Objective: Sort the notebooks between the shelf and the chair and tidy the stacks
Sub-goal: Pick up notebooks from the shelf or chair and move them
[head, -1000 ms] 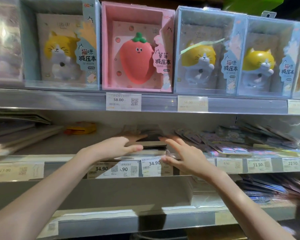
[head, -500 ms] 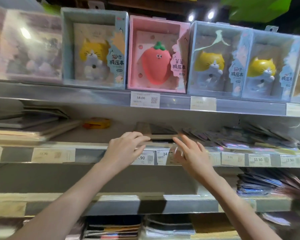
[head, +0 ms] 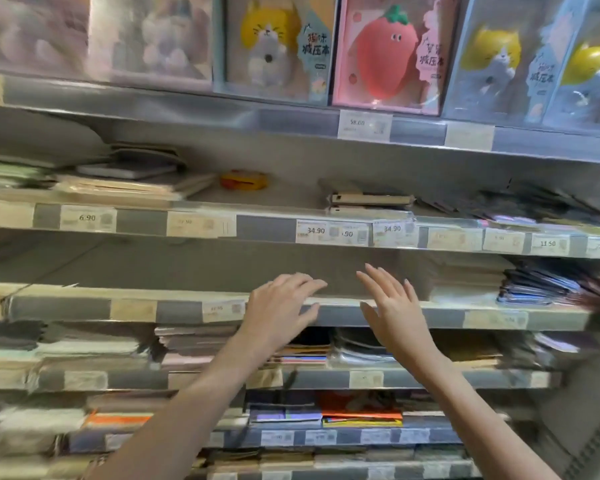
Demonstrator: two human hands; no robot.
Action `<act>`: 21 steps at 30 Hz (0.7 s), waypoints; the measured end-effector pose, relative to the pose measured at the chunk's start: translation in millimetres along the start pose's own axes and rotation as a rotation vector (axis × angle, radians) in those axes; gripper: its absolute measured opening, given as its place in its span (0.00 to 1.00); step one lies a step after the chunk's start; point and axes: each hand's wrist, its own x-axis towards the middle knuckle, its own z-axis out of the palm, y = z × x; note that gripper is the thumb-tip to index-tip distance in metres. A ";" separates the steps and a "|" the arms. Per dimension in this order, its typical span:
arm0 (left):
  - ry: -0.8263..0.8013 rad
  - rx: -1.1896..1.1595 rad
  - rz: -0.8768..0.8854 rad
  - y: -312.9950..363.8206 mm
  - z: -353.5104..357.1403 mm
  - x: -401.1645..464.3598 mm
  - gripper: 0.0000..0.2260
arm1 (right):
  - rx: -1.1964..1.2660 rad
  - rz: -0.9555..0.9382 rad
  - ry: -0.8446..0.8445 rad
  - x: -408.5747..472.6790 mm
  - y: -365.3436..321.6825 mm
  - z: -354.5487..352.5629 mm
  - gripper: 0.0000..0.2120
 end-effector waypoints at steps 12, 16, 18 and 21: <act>-0.435 -0.143 -0.123 -13.7 104.7 -163.3 0.19 | 0.087 0.104 -0.246 -164.7 -61.1 100.0 0.26; -0.563 -0.182 -0.182 -17.8 144.3 -226.5 0.20 | 0.118 0.179 -0.402 -221.8 -75.4 135.7 0.26; -0.621 -0.215 -0.223 -19.1 164.9 -258.4 0.20 | 0.131 0.176 -0.463 -252.6 -79.7 157.2 0.26; -0.702 -0.249 -0.317 -21.4 195.1 -299.3 0.20 | 0.171 0.206 -0.572 -289.8 -86.0 180.3 0.25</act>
